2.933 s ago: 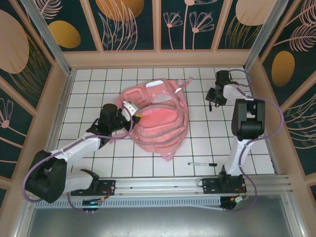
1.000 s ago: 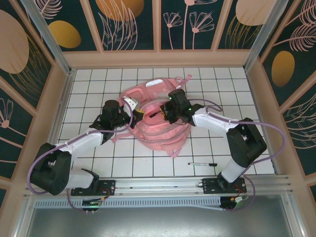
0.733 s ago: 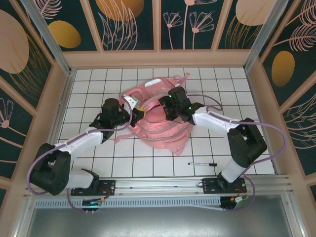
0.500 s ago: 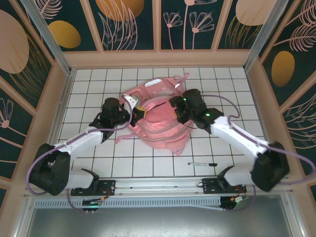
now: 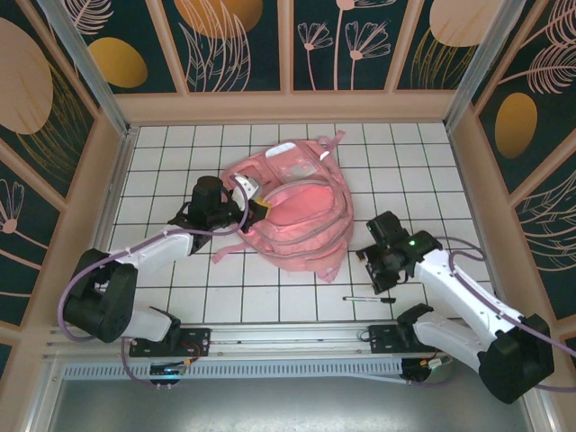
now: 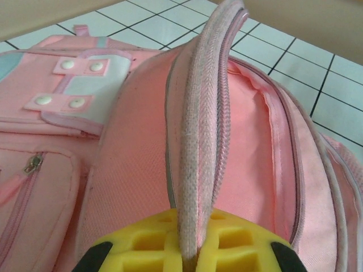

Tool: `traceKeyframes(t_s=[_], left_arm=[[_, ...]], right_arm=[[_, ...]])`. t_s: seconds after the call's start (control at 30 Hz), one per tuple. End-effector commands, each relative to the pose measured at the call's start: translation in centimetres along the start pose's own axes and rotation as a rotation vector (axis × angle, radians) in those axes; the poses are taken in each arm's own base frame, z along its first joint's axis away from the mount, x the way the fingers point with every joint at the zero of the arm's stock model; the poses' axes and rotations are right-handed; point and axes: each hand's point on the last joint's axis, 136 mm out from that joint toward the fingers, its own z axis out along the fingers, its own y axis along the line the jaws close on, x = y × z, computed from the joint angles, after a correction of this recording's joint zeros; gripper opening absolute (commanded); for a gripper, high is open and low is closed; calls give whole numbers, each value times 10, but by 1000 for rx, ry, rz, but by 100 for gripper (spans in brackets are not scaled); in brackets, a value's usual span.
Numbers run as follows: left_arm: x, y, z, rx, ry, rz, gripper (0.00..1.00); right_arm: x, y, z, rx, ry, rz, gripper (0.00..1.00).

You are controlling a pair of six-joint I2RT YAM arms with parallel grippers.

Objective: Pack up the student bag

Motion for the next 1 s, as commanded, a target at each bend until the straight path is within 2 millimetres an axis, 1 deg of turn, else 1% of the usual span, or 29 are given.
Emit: traceKeyframes(t_s=[0.0,0.1,0.2,0.27,0.33,0.53,0.57,0.6,0.63,0.67,0.7,0.73,0.8,0.87,0.97], left_arm=[[-21,-14,0,87,-53,55,0],[-20,-22,0,131,-41,69,0],[-19,-23,-2,130,-34,87,0],[-17,-22,-2,127,-31,90,0],[-17,-22,-2,125,-33,84,0],[-14,-21,-1,126,-22,65,0],[-14,-22,-1,127,-17,70,0],[-13,-21,-1,126,-14,75,0],[-14,-21,-1,121,-13,78,0],[-15,-21,-2,117,-15,79,0],[-15,-21,-3,115,-16,80,0],[-15,-20,-3,111,-16,81,0],[-15,-21,-4,108,-17,80,0],[-15,-19,-5,94,-16,73,0],[-22,-17,-8,74,-21,54,0]], right_arm=[[6,-27,6,88,49,76,64],[7,-39,5,156,37,95,61],[6,-41,8,156,20,107,59],[9,-39,18,134,47,112,58],[10,-42,29,141,61,124,58],[4,-61,55,192,46,136,56],[2,-61,58,185,40,137,53],[-2,-62,61,176,26,142,40],[-4,-62,64,167,16,148,30],[-7,-62,66,158,10,155,23],[-9,-61,67,145,2,156,13],[-13,-61,67,140,-11,154,9],[-16,-59,65,133,-21,152,4],[-14,-50,57,114,-12,146,4],[-8,-16,29,27,-5,126,1]])
